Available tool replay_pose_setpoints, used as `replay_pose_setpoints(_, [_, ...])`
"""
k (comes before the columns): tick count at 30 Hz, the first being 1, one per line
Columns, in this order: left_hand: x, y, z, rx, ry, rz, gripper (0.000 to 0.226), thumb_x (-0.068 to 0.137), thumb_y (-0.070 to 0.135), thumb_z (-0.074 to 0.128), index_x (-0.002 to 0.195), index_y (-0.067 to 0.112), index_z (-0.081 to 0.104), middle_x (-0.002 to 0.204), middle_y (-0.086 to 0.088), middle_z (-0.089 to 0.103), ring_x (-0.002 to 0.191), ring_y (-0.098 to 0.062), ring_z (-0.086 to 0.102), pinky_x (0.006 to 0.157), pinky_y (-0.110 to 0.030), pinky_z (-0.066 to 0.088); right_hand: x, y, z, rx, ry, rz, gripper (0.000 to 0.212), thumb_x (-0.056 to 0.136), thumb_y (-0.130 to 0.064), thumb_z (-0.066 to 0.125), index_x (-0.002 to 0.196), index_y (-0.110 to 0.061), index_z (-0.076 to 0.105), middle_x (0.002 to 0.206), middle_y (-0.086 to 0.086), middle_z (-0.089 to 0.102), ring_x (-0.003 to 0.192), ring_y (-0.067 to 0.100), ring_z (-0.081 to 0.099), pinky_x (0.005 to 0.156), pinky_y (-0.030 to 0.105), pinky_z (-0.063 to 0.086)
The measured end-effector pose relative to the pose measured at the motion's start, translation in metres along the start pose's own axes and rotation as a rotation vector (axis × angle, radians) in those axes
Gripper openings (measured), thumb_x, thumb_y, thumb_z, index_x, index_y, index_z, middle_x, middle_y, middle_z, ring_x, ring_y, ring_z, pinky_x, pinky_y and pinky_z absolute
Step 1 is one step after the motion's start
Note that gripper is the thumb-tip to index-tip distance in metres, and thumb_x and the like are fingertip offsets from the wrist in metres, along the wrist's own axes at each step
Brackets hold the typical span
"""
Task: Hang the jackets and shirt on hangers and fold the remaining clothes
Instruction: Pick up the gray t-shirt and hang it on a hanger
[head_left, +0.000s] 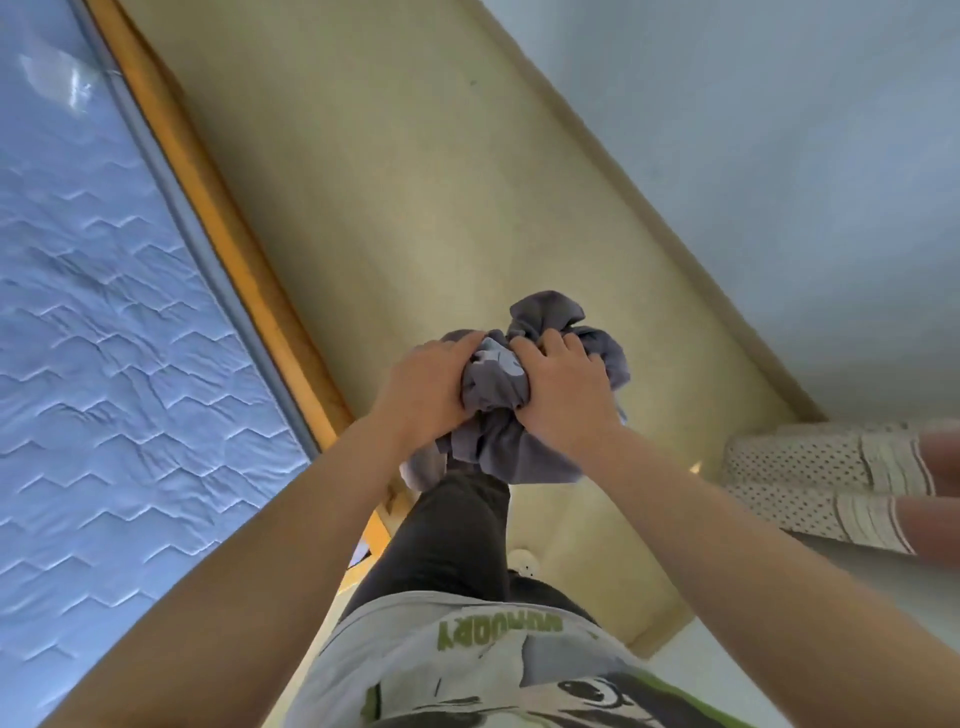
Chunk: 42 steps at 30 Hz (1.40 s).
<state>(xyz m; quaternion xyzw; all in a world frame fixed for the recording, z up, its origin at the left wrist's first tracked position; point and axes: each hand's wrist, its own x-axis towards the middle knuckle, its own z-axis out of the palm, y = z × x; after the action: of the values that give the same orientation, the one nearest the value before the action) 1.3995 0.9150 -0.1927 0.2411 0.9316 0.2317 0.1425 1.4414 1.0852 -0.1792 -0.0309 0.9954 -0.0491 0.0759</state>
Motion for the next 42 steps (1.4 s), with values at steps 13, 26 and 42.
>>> replay_pose_setpoints(13, [0.183,-0.202,-0.162,0.005,0.167,-0.353,0.064,0.079,0.033,0.064,0.137,0.026,0.039,0.098,0.011,0.061,0.079,-0.014,0.053,0.060,-0.029,0.044,0.362,-0.102,-0.058,-0.082,-0.074,-0.386,0.055,0.076,-0.029,0.067,0.127,-0.016,0.051,0.112,0.013,0.054,0.101,0.034,0.052,0.074,0.044,0.044])
replay_pose_setpoints(26, [0.341,-0.396,-0.294,-0.129,0.292,-0.630,0.061,0.078,0.039,0.065,0.134,0.031,0.043,0.095,0.009,0.063,0.078,-0.015,0.057,0.061,-0.030,0.047,0.679,-0.219,-0.086,-0.132,-0.156,-0.685,0.049,0.084,-0.033,0.061,0.128,-0.019,0.046,0.120,0.009,0.048,0.108,0.030,0.048,0.081,0.043,0.043])
replay_pose_setpoints(42, [0.497,-0.655,-0.482,-0.257,0.482,-1.082,0.062,0.082,0.041,0.063,0.139,0.034,0.041,0.106,0.003,0.060,0.100,-0.025,0.058,0.070,-0.028,0.035,1.051,-0.442,-0.114,-0.239,-0.228,-1.133,0.035,0.077,-0.024,0.066,0.108,-0.016,0.052,0.105,0.011,0.050,0.096,0.034,0.051,0.072,0.044,0.042])
